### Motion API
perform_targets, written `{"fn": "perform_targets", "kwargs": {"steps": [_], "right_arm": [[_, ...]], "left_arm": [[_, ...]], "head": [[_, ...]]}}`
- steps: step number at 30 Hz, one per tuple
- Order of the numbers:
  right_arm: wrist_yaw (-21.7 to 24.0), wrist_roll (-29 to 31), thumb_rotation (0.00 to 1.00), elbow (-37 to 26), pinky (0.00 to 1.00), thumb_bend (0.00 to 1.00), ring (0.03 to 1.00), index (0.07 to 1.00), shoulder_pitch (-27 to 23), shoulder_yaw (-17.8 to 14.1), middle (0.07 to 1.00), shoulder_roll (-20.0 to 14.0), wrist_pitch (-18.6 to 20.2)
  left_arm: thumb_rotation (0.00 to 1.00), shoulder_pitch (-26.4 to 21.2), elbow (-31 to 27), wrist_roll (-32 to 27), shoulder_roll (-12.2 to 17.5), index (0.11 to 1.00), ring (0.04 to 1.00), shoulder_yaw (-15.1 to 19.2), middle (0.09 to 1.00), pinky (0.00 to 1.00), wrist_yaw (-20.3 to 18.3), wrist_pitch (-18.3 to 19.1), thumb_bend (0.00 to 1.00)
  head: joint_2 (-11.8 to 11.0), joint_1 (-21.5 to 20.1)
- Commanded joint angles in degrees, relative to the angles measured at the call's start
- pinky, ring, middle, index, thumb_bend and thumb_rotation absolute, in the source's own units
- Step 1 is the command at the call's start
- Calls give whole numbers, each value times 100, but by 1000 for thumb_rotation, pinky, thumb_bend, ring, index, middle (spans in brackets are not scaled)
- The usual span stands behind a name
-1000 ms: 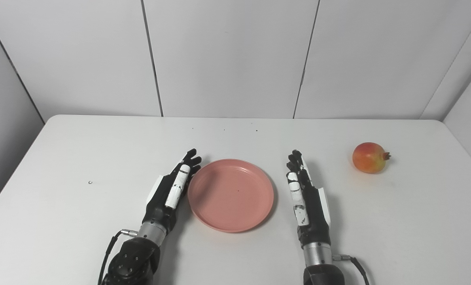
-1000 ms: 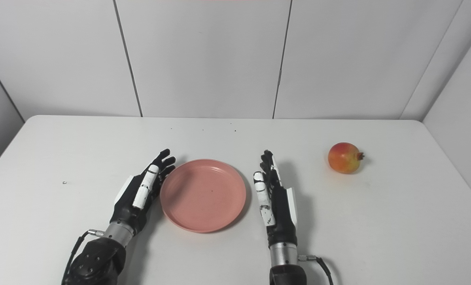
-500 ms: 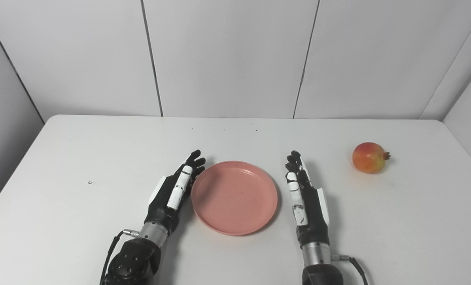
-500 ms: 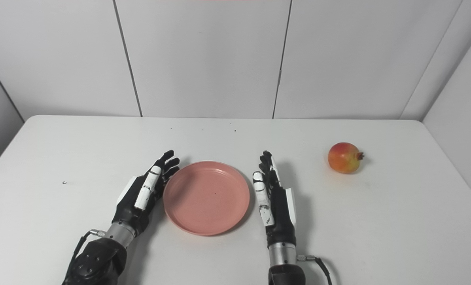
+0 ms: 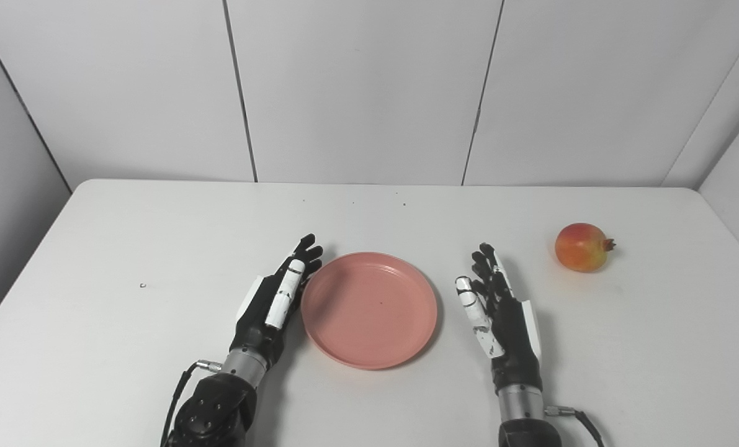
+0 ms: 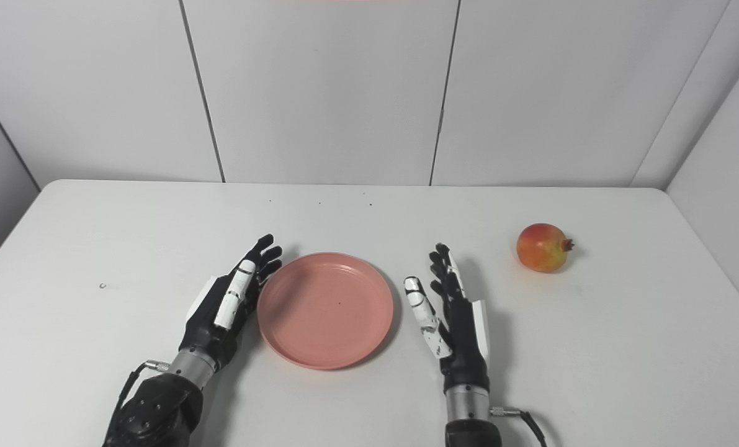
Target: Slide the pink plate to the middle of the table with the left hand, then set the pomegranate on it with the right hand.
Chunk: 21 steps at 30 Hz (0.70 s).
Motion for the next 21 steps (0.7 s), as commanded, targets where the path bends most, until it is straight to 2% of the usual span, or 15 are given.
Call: {"fn": "perform_targets", "kwargs": {"steps": [1,3,5,6,10,11,13,21], "right_arm": [[-107,-245,805,-367,885,551,903,924,-134,-20,908,-53,90],[-151,-487,821,-582,911,577,927,917,-146,-86,900,-170,280],[-120,-445,813,-743,917,580,932,916,-173,-179,899,-262,349],[-96,-367,753,-802,904,584,927,922,-189,-227,906,-297,353],[-122,-414,660,-1043,871,593,904,918,-282,-429,896,-483,426],[-134,-392,603,-1079,860,600,898,912,-302,-475,890,-502,434],[-174,-395,551,-1136,862,617,896,905,-353,-577,886,-544,480],[-305,-552,437,-1240,884,648,897,898,-570,-888,880,-750,589]], "left_arm": [[1000,-48,10,42,-43,942,950,-33,948,926,2,-138,397],[1000,-40,23,99,-46,941,945,-36,945,918,43,-214,386],[1000,-36,37,145,-52,940,943,-33,944,916,82,-274,382],[1000,-36,46,165,-54,939,941,-31,942,913,95,-294,377],[1000,-42,120,178,-89,937,942,10,942,915,124,-400,376],[1000,-43,132,179,-94,937,942,15,942,916,129,-420,379],[1000,-49,151,173,-111,936,942,33,942,919,146,-435,380],[1000,-92,317,290,-57,927,925,35,931,898,203,-728,392]], "head": [[-6,5],[1,4],[-1,-4],[-1,-4],[-6,-3],[-4,-9],[-5,-18],[-6,-41]]}}
